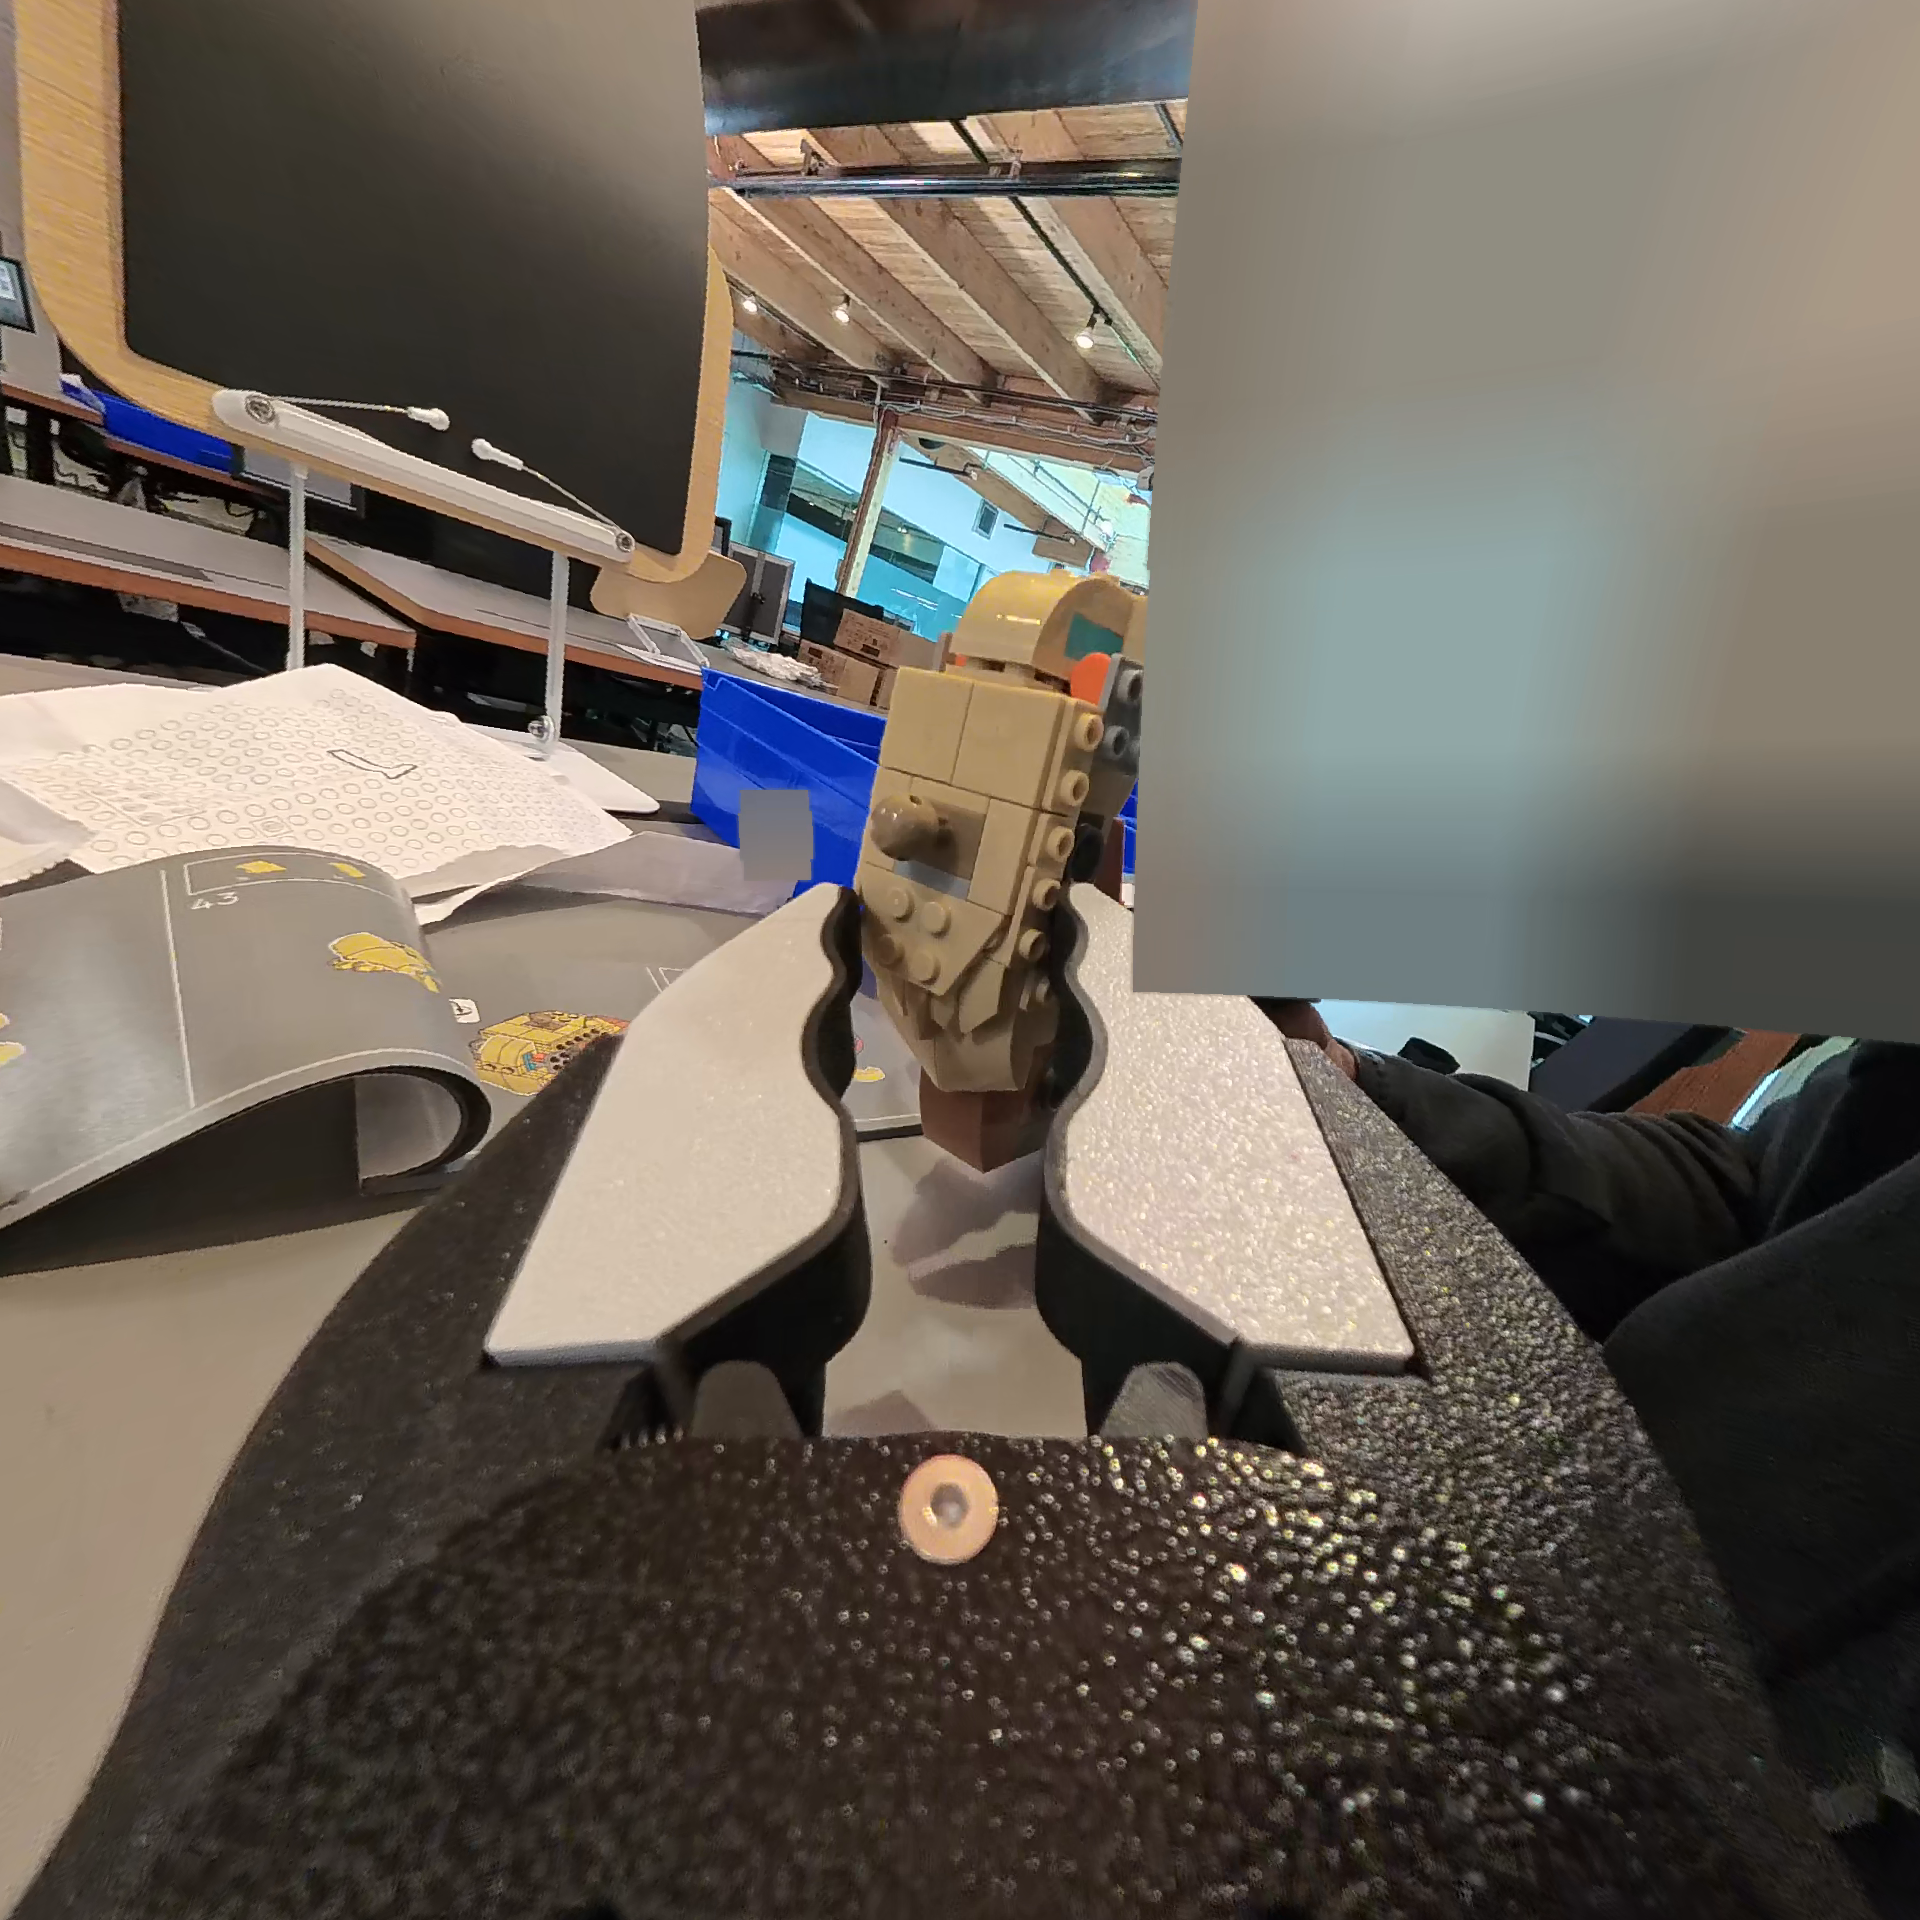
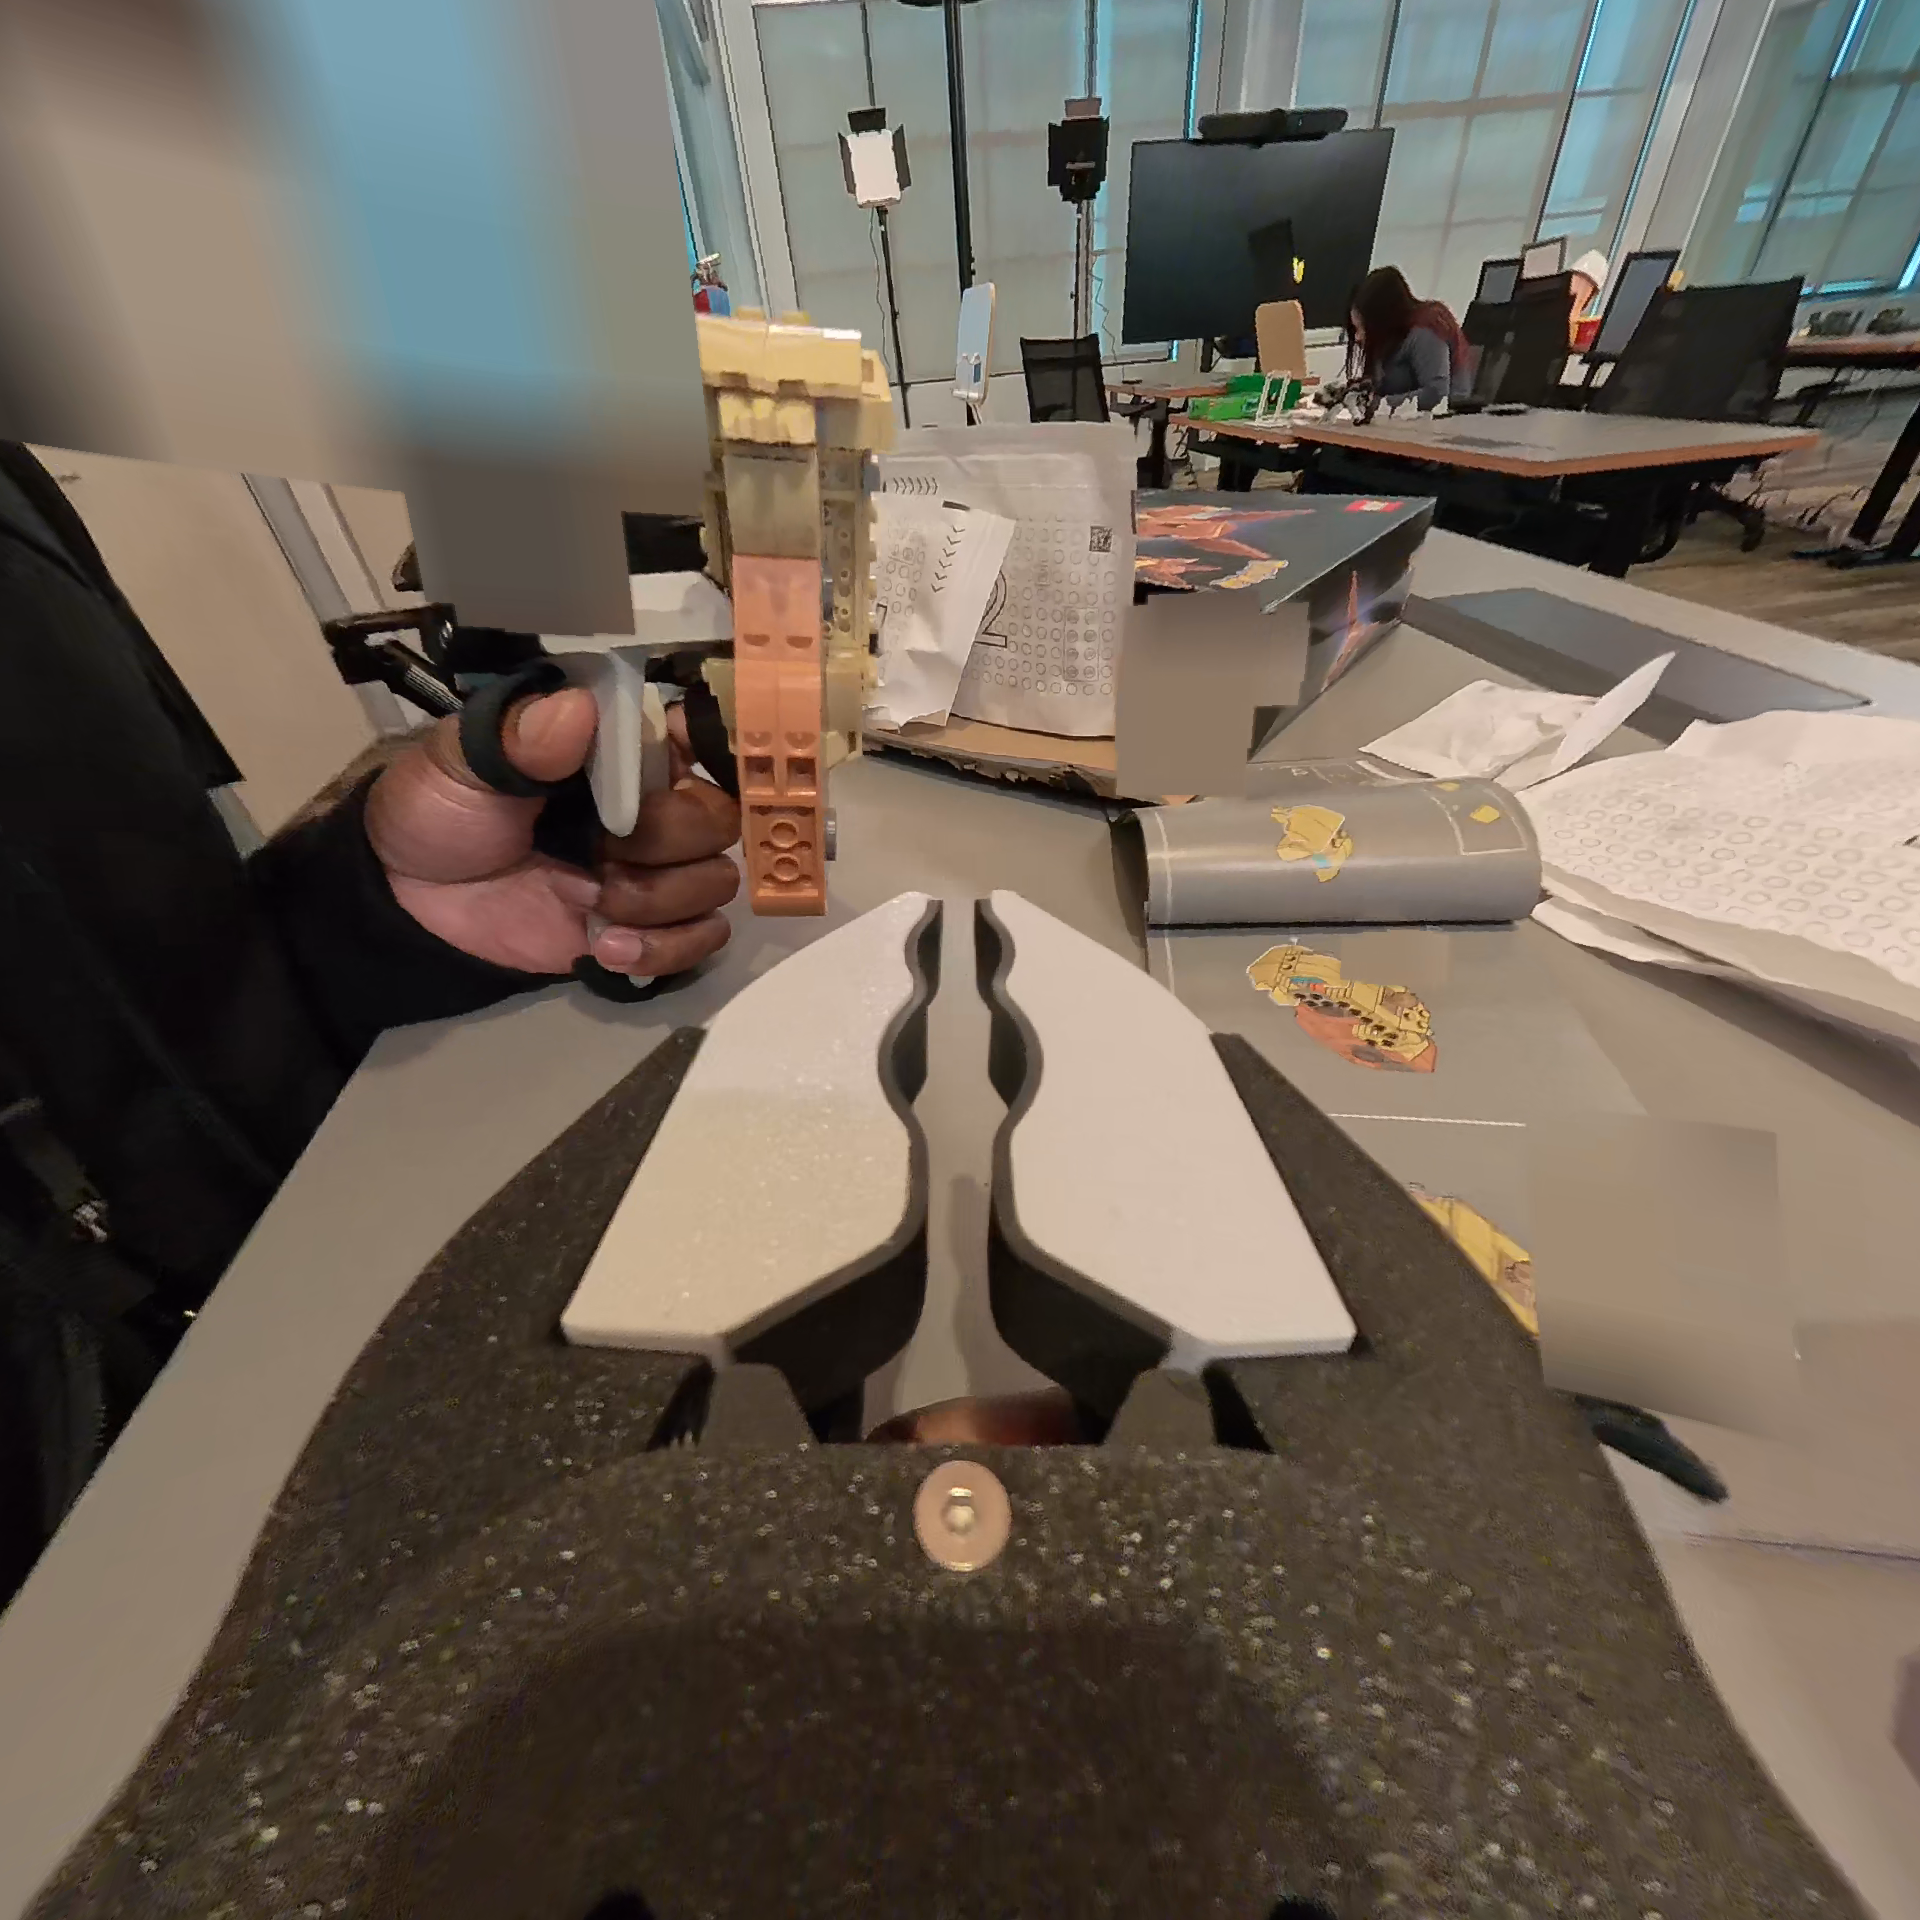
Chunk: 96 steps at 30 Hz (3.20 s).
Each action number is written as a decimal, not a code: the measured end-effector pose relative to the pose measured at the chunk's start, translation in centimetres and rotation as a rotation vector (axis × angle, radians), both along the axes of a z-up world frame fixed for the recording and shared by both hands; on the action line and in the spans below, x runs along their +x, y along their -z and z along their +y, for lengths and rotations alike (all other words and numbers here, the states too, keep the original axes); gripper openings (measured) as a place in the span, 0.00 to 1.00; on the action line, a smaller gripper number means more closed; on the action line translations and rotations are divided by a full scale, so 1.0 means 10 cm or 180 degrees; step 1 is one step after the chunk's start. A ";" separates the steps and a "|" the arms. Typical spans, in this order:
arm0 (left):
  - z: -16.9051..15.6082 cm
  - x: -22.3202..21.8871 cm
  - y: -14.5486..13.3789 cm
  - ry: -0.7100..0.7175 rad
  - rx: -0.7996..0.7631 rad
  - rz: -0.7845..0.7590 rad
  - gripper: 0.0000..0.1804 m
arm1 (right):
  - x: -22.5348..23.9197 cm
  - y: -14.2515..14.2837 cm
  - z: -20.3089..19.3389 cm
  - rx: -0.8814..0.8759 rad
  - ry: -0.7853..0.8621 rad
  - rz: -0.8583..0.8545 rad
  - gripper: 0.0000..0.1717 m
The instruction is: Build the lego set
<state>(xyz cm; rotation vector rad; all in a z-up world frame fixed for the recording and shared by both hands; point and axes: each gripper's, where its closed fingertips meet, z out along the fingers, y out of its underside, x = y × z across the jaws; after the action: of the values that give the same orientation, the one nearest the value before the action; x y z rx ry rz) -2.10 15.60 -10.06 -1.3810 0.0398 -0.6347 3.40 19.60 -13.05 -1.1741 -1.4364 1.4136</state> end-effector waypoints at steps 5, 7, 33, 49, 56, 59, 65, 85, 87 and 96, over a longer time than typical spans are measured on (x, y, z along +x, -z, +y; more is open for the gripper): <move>-0.01 0.01 -0.01 -0.0002 0.0023 0.0022 0.19 | 0.01 -0.12 0.05 0.0656 0.0209 0.0124 0.11; -0.01 0.01 0.00 0.0000 0.0017 0.0026 0.19 | 0.02 -0.33 0.04 0.0950 0.0225 0.0220 0.11; 0.03 -0.03 0.02 -0.0057 -0.0069 -0.0030 0.19 | -0.47 -0.76 -0.47 0.2767 -0.0409 -0.0350 0.28; 0.03 -0.01 0.04 -0.0093 -0.0096 0.0068 0.19 | -0.53 -0.67 -0.46 0.3156 -0.0270 -0.0260 0.24; 0.04 -0.02 0.05 -0.0091 -0.0131 0.0061 0.19 | -0.57 -0.66 -0.42 0.3388 -0.0098 -0.0157 0.20; 0.04 -0.02 0.06 -0.0095 -0.0146 0.0055 0.19 | -0.58 -0.66 -0.41 0.3413 -0.0077 -0.0134 0.20; 0.03 -0.03 0.05 -0.0108 -0.0139 0.0052 0.19 | -0.59 -0.65 -0.42 0.3427 -0.0058 -0.0086 0.20; 0.02 -0.01 0.07 -0.0065 -0.0187 0.0053 0.18 | -0.59 -0.62 -0.44 0.3450 -0.0108 -0.0092 0.20; 0.02 -0.01 0.07 -0.0061 -0.0190 0.0054 0.18 | -0.59 -0.62 -0.44 0.3443 -0.0118 -0.0099 0.20; 0.02 0.01 0.07 -0.0030 -0.0193 0.0079 0.18 | -0.57 -0.62 -0.44 0.3385 -0.0160 -0.0119 0.19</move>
<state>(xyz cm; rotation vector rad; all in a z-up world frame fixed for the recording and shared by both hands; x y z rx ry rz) -2.03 15.81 -10.80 -1.4470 0.0341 -0.6151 -2.27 15.17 -6.84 -0.4625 -1.8656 0.4596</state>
